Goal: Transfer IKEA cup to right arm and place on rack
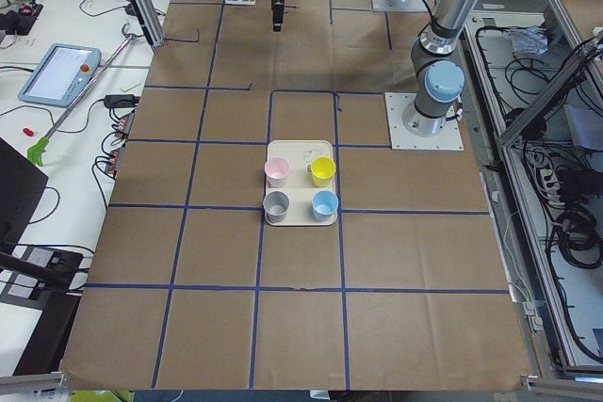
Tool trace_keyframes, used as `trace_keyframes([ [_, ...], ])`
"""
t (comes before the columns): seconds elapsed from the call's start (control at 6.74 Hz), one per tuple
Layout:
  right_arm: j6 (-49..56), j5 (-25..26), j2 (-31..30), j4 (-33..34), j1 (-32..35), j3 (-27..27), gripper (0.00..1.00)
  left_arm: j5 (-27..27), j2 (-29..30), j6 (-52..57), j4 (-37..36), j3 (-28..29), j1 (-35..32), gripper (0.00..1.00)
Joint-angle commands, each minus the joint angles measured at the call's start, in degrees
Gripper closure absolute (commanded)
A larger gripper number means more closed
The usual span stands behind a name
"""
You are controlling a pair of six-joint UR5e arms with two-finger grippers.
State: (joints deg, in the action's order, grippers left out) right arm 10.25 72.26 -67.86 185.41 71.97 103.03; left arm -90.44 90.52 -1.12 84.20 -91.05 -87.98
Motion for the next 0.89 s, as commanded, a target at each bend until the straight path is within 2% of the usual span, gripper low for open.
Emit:
trace_keyframes([
  [0.0,0.2,1.81,-8.39,-17.88,3.77,-0.02,0.0,0.09,0.01,0.07,0.0,0.0,0.0,0.01],
  [0.15,0.12,2.09,-10.86,-25.29,7.18,-0.1,0.0,0.09,0.01,0.76,0.0,0.0,-0.09,0.01],
  [0.44,0.03,2.0,-14.13,-34.63,11.07,-0.11,0.0,0.09,0.01,1.3,-0.08,0.09,-0.09,0.01],
  [0.74,-0.14,2.09,-19.21,-51.91,11.7,-0.11,0.0,0.09,0.09,1.3,-0.17,0.09,-0.09,0.01],
])
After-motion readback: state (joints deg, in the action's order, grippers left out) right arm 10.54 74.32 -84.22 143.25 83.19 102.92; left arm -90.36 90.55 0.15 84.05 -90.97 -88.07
